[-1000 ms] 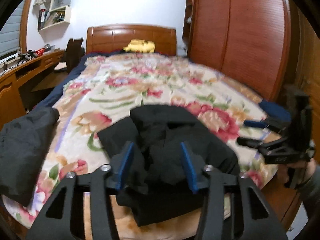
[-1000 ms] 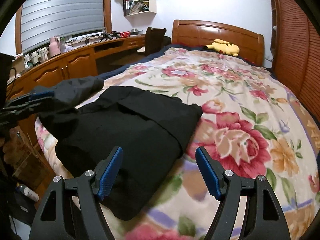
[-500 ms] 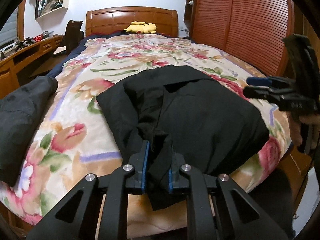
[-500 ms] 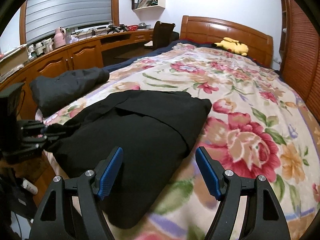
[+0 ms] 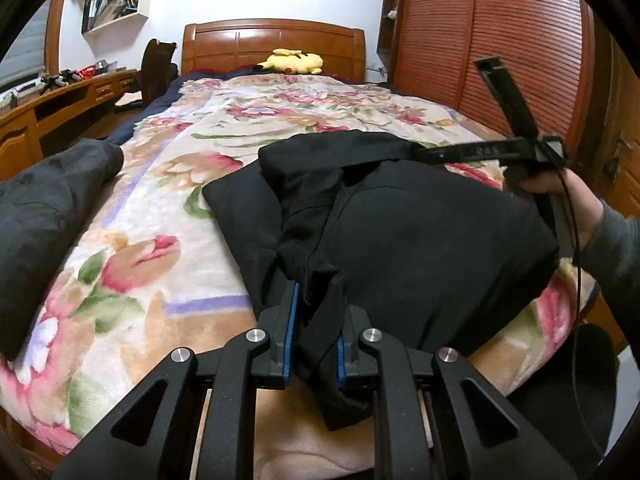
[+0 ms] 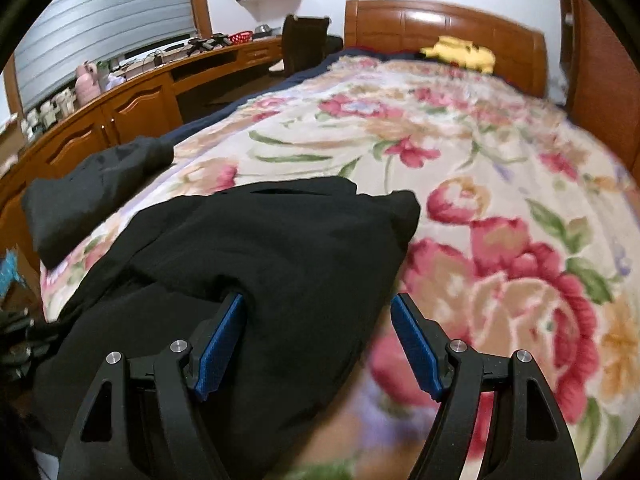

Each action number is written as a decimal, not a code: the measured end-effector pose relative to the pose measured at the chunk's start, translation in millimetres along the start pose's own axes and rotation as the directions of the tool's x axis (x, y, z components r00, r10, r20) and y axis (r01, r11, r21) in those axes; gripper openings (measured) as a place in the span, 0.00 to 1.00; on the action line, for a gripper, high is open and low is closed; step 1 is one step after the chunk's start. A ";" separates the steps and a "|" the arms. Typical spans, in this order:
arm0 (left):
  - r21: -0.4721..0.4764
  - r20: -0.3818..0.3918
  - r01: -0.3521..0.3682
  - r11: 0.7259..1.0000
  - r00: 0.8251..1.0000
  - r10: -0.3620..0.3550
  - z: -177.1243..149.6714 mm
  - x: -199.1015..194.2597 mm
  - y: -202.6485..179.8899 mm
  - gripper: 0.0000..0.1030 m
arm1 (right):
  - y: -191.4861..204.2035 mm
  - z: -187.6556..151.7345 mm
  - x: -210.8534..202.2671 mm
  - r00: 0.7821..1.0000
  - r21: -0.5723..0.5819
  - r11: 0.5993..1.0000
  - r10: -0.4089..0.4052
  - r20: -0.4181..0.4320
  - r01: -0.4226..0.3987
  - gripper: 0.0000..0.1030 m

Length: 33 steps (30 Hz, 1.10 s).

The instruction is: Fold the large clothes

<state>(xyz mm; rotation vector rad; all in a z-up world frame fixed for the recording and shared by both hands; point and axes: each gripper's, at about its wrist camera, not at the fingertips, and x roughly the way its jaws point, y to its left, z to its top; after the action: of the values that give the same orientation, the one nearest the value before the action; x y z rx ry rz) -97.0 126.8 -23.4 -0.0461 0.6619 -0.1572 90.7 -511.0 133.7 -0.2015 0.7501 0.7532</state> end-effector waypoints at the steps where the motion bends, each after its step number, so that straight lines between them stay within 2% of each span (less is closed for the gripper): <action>1: 0.000 -0.001 -0.008 1.000 1.000 0.008 -0.2 1.1 0.2 0.16 | -3.3 2.1 7.2 1.000 0.005 1.000 0.015 -0.008 -0.015 0.75; 4: -0.017 -0.009 -0.011 1.000 1.000 0.011 0.3 3.3 2.4 0.16 | -8.0 7.1 32.1 0.997 0.005 0.999 0.045 -0.063 -0.045 0.75; 7: -0.015 -0.020 -0.026 1.000 0.999 0.025 -0.1 4.7 4.5 0.16 | 0.4 10.0 49.7 0.994 -0.052 0.998 0.028 -0.108 -0.034 0.75; 13: -0.031 -0.001 -0.036 0.999 0.999 0.036 0.9 -4.8 2.5 0.16 | -1.5 10.6 43.7 0.991 -0.068 0.997 0.038 -0.131 -0.047 0.76; 16: -0.059 0.019 -0.030 0.998 0.999 0.031 3.3 -17.8 5.1 0.21 | -4.4 13.6 27.9 0.996 -0.066 0.996 0.054 -0.078 -0.059 0.76; 18: -0.059 0.031 -0.047 0.997 0.998 0.049 1.3 -29.6 7.3 0.44 | -5.6 14.2 14.2 0.997 -0.073 0.995 0.068 -0.027 -0.069 0.76; 22: -0.083 0.053 -0.041 0.996 0.998 0.045 -6.8 -50.2 17.7 0.45 | -15.3 17.4 -8.8 0.994 -0.041 0.996 0.077 0.076 -0.074 0.76; 24: -0.101 0.051 -0.037 0.994 0.998 0.042 -14.3 -55.6 22.5 0.45 | -22.0 19.2 -11.6 0.994 -0.015 0.999 0.049 0.099 -0.048 0.76; 26: -0.118 0.036 -0.026 0.993 0.999 0.030 -21.6 -55.9 24.8 0.45 | -27.4 19.9 -4.8 0.997 0.005 1.000 0.008 0.079 -0.008 0.76; 33: -0.116 -0.004 -0.026 0.993 1.000 0.026 -32.5 -49.9 18.3 0.45 | -30.8 20.0 32.8 0.999 0.012 0.999 -0.034 0.000 0.034 0.76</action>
<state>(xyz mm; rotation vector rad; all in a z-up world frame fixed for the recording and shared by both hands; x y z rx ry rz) -153.4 153.1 -20.4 -0.1494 0.6733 -0.0933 138.7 -507.0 123.1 -0.2031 0.7492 0.7162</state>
